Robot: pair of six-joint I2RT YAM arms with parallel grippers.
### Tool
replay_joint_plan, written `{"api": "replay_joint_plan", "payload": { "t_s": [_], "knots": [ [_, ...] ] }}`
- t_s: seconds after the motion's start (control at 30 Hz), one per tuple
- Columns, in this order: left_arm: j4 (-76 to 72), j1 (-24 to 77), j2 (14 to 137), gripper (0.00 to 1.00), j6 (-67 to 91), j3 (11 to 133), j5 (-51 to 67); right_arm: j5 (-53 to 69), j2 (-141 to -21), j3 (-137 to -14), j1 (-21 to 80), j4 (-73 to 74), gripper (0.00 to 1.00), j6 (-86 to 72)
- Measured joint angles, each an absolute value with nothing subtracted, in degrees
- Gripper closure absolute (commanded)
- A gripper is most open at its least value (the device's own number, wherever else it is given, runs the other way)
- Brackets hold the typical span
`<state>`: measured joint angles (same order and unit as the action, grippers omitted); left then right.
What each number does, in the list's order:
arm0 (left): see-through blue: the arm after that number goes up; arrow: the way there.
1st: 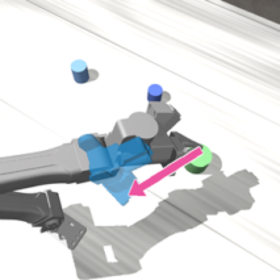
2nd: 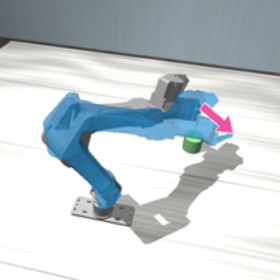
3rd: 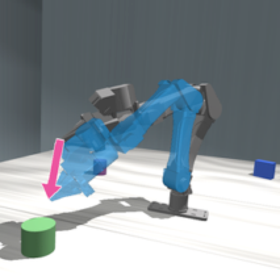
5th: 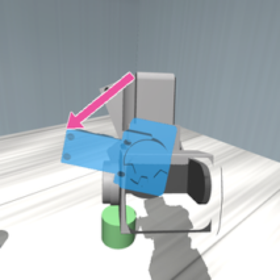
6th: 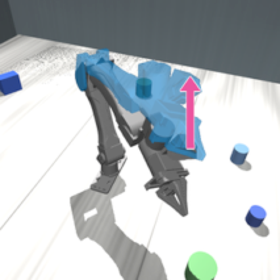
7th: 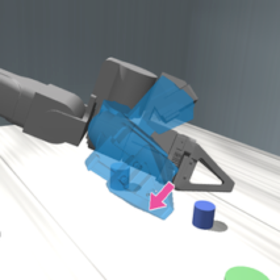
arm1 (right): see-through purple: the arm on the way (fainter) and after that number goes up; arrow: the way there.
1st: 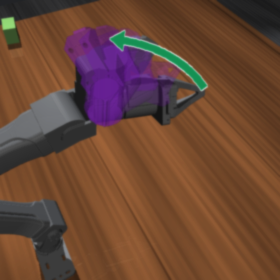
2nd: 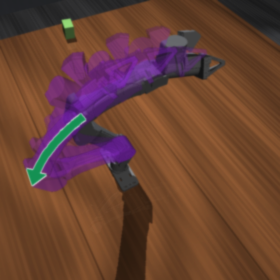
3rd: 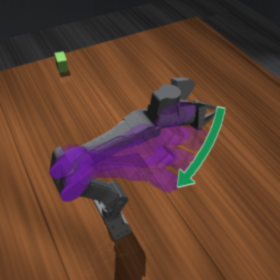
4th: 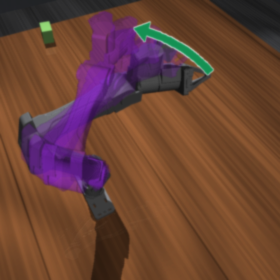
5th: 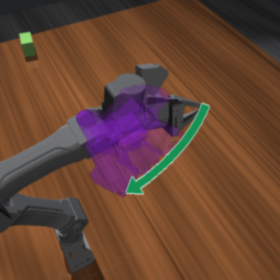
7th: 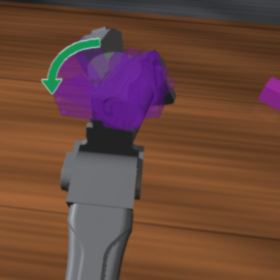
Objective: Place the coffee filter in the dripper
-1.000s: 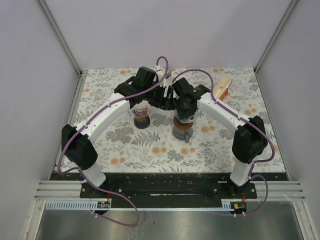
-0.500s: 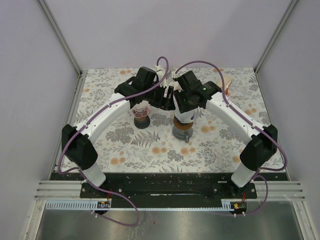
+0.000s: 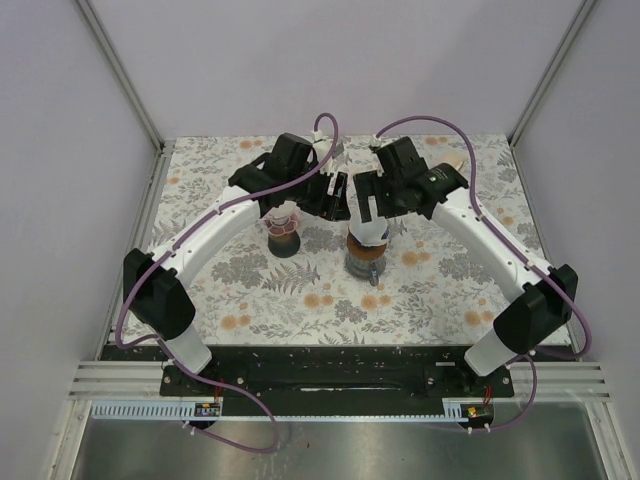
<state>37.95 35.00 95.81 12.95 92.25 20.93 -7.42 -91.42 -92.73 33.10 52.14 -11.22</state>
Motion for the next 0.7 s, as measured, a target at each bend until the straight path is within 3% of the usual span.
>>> {"api": "replay_joint_plan", "payload": {
  "t_s": [0.37,0.7],
  "knots": [
    [38.0,35.0,95.8,0.28,12.9,92.2,21.2,-4.9,-90.2,-81.3,31.1,49.1,0.22,-17.0],
    [38.0,35.0,95.8,0.28,12.8,92.2,21.2,-3.3,-92.7,-80.9,30.9,47.8,0.57,-18.0]
  ]
}}
